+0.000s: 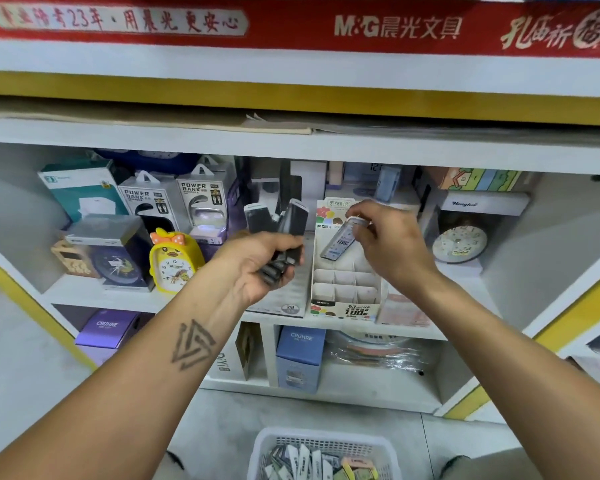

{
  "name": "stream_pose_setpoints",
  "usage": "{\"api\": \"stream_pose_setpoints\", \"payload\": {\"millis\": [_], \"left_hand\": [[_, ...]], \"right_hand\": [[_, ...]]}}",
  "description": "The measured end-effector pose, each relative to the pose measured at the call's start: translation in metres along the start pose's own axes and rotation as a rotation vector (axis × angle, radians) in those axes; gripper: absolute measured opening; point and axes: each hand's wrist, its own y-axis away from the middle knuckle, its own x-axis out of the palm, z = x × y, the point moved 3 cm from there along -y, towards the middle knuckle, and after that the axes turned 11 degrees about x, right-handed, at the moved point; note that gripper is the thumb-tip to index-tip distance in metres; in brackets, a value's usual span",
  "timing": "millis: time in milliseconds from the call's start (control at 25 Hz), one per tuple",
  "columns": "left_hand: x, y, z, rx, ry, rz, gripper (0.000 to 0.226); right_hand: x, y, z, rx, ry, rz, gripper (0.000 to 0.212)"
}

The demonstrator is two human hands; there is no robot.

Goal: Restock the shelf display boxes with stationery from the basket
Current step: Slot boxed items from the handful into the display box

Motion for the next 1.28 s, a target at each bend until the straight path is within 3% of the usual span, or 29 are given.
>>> {"api": "stream_pose_setpoints", "payload": {"millis": [160, 360, 480, 560, 640, 680, 800, 1000, 1120, 1280], "left_hand": [[-0.001, -0.007, 0.002, -0.002, 0.013, 0.003, 0.006], [-0.004, -0.012, 0.004, -0.001, -0.019, 0.007, 0.012], [-0.001, -0.013, 0.005, 0.007, -0.010, 0.017, 0.007], [0.001, -0.011, 0.005, 0.028, -0.017, 0.027, 0.010], [0.004, -0.009, 0.006, 0.060, -0.072, 0.041, 0.022], [0.005, -0.007, 0.007, 0.075, -0.111, 0.049, 0.027], [0.015, -0.002, 0.014, 0.078, -0.161, 0.097, 0.030], [0.020, -0.003, 0.015, 0.052, -0.082, 0.082, 0.013], [0.012, -0.009, 0.014, 0.053, -0.080, -0.017, 0.006], [0.000, -0.014, 0.008, 0.064, -0.048, -0.081, 0.004]], "right_hand": [[0.021, 0.001, -0.003, -0.070, 0.030, 0.040, 0.024], [0.037, 0.001, -0.002, -0.127, 0.197, 0.101, 0.012], [0.036, -0.001, 0.003, -0.121, 0.327, 0.006, 0.017], [0.030, -0.005, 0.006, 0.075, 0.050, 0.000, 0.017], [0.027, -0.005, 0.010, 0.380, -0.396, 0.153, 0.025], [0.027, -0.003, 0.013, 0.465, -0.492, 0.210, 0.032], [0.024, 0.000, 0.016, 0.534, -0.474, 0.234, 0.040], [0.017, 0.000, 0.012, 0.626, -0.658, 0.353, 0.018], [0.009, -0.004, 0.005, 0.580, -0.728, 0.320, 0.018], [-0.004, -0.008, -0.002, 0.247, -0.247, 0.064, 0.023]]}}
